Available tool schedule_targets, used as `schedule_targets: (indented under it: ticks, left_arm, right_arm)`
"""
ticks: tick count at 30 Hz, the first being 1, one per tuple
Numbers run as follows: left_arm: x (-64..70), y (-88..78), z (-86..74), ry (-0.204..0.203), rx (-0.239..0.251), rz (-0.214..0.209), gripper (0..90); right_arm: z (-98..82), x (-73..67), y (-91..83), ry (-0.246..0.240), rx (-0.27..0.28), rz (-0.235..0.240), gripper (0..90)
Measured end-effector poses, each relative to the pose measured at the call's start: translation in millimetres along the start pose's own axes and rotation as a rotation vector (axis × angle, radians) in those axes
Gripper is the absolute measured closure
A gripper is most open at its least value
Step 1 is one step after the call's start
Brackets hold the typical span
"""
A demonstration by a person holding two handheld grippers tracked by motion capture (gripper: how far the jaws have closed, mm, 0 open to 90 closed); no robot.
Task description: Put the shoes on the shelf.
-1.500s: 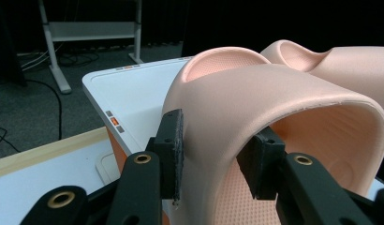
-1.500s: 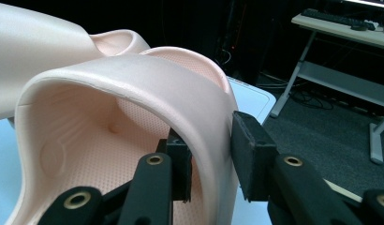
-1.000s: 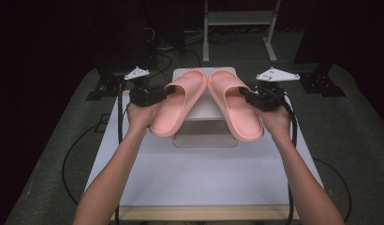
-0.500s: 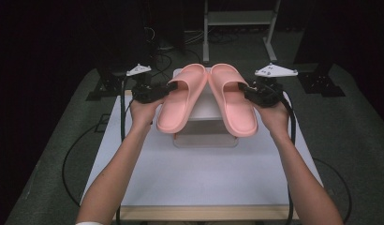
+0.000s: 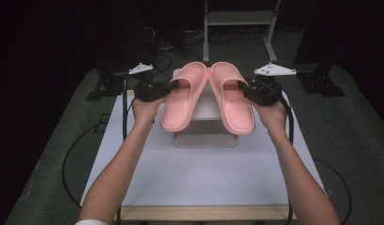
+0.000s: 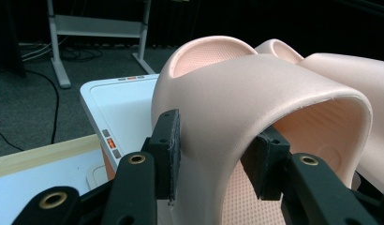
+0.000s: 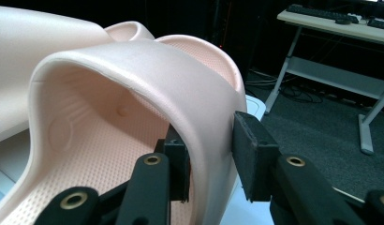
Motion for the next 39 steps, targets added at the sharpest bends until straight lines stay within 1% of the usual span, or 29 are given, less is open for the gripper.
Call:
schedule_targets:
  ticks: [9,15,18,19,26,29,39]
  left_arm:
    - [-0.5,1.8,-0.2,-0.008,0.002,0.001,59.2]
    - [-1.4,2.8,-0.1,-0.014,0.002,0.003,59.0]
    - [-2.3,3.3,0.3,-0.019,0.008,0.003,58.9]
    - [-2.7,3.6,0.4,-0.028,0.010,0.002,58.9]
    - [-3.6,3.8,0.5,-0.026,0.008,0.001,58.5]
    - [-3.8,3.9,1.0,-0.032,0.012,0.000,58.5]
    - [-2.0,6.8,2.3,-0.030,0.007,0.001,58.1]
  right_arm:
    - [1.6,-2.1,4.5,0.000,-0.004,-0.005,66.9]
    - [3.5,-2.3,6.9,0.013,-0.004,-0.011,66.4]
    - [4.9,-2.7,7.8,0.014,0.001,-0.014,66.3]
    - [5.3,-2.9,8.4,0.015,0.002,-0.015,66.3]
    - [6.5,-4.9,11.7,0.018,0.000,-0.024,66.1]
    - [7.0,-6.0,12.9,0.016,0.001,-0.027,65.9]
    - [8.6,-7.7,17.3,0.030,0.001,-0.034,64.7]
Point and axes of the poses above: each handheld gripper's, and its own axes: y roughly forward along the jaws, z roughly out of its top, x roughly to its right, the point moved 7 cm from there along y, roughly forward along the jaws, and after that the axes turned 1 degree about -y, right-handed, at the moved point
